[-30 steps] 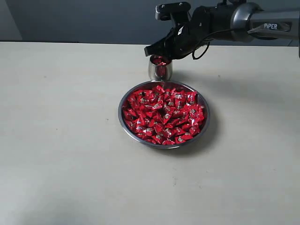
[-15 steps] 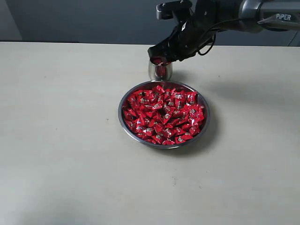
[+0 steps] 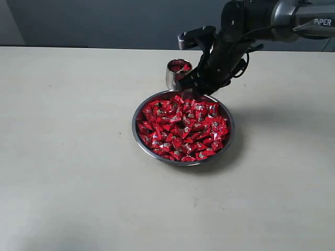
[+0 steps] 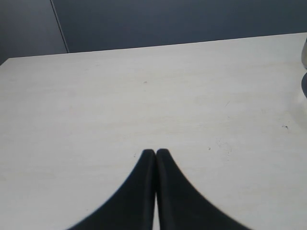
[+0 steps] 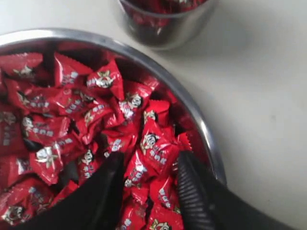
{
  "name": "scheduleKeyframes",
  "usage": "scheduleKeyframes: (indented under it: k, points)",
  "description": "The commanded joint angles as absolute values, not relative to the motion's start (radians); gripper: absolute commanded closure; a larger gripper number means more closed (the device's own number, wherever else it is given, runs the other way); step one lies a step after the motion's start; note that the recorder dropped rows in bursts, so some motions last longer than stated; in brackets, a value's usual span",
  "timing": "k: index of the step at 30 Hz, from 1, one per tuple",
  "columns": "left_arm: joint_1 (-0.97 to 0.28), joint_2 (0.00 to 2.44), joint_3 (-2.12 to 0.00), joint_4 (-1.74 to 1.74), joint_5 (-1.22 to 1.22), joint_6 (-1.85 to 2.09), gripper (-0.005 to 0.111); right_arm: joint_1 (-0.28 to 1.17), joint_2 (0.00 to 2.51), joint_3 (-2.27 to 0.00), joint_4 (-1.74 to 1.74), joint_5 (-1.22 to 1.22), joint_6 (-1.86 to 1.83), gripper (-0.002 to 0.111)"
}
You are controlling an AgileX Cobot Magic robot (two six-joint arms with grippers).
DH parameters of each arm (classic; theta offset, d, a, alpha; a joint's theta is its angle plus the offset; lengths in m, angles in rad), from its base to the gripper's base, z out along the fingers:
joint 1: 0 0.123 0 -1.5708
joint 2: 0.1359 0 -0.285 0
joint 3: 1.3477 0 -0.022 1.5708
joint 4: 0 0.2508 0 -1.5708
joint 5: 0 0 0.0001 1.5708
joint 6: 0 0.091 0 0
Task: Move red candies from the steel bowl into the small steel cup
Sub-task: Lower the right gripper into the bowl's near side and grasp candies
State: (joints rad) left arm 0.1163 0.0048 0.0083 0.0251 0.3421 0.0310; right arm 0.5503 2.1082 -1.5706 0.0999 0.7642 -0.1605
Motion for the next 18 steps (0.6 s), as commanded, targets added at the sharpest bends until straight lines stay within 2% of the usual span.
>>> scheduleKeyframes:
  k: [1,18]
  points:
    - [0.108,0.0,0.0,0.027,0.337,0.029,0.106,0.549,2.1,-1.519,0.083,0.701,-0.165,0.071]
    - [0.108,0.0,0.0,0.027,0.337,0.029,0.106,0.547,2.157,-1.48,0.113,0.593,-0.165,0.071]
